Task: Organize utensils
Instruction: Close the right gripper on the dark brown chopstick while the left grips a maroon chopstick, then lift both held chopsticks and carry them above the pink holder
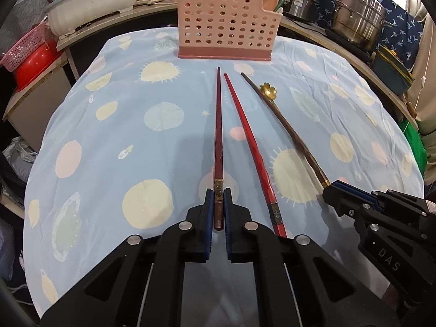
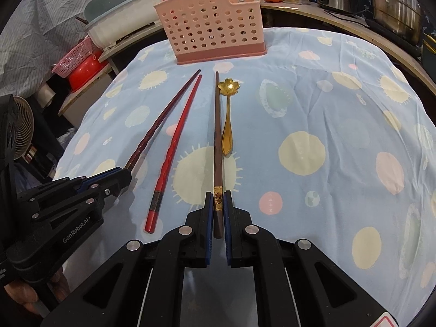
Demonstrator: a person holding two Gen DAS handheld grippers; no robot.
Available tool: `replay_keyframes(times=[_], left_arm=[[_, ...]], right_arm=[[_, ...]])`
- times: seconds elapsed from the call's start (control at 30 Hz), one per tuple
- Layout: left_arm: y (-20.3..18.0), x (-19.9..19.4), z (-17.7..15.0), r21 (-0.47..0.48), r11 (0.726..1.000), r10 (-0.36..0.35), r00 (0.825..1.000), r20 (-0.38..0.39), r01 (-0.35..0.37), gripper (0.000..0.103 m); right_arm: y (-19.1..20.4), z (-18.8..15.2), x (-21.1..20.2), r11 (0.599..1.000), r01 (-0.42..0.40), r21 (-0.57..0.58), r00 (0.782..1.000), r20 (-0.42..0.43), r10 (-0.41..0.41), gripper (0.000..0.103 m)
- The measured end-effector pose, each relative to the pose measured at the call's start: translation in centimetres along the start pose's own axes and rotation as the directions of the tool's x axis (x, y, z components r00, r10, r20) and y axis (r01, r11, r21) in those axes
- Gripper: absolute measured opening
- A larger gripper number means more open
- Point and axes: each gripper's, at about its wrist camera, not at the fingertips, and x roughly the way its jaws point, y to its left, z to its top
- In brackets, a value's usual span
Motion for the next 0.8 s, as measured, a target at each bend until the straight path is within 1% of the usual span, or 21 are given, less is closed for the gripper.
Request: replay_keyframes(times=[0.2, 0.37, 0.6, 0.8], left_arm=[[0.8, -2.5, 0.9, -0.025, 1.000, -0.012, 0.999, 0.039, 0.013, 0.007], [1.2, -4.7, 2.2, -0.040, 0.999, -0.017, 0.996, 0.083, 0.020, 0.007], [1.4, -8.0, 5.3, -0.035, 0.999, -0.017, 0.987, 0.160, 0.023, 0.007], [1.6, -10.9, 9.5, -0.028, 0.999, -0.017, 0.968, 0.249, 0.025, 0.007]], right_arm=[[-0.4, 0.7, -2.6, 1.000, -0.022, 0.019, 0.998, 0.056, 0.021, 0.007], [-0.4, 2.0, -5.6, 1.000, -0.025, 0.014, 0.991, 0.135, 0.023, 0.007], [-0.6, 5.6, -9.4, 0.999, -0.045, 0.022, 0.971, 0.235, 0.038, 0.007], [-0.5, 9.6, -11.5, 0.998, -0.065, 0.013, 0.950, 0.307, 0.058, 0.007]])
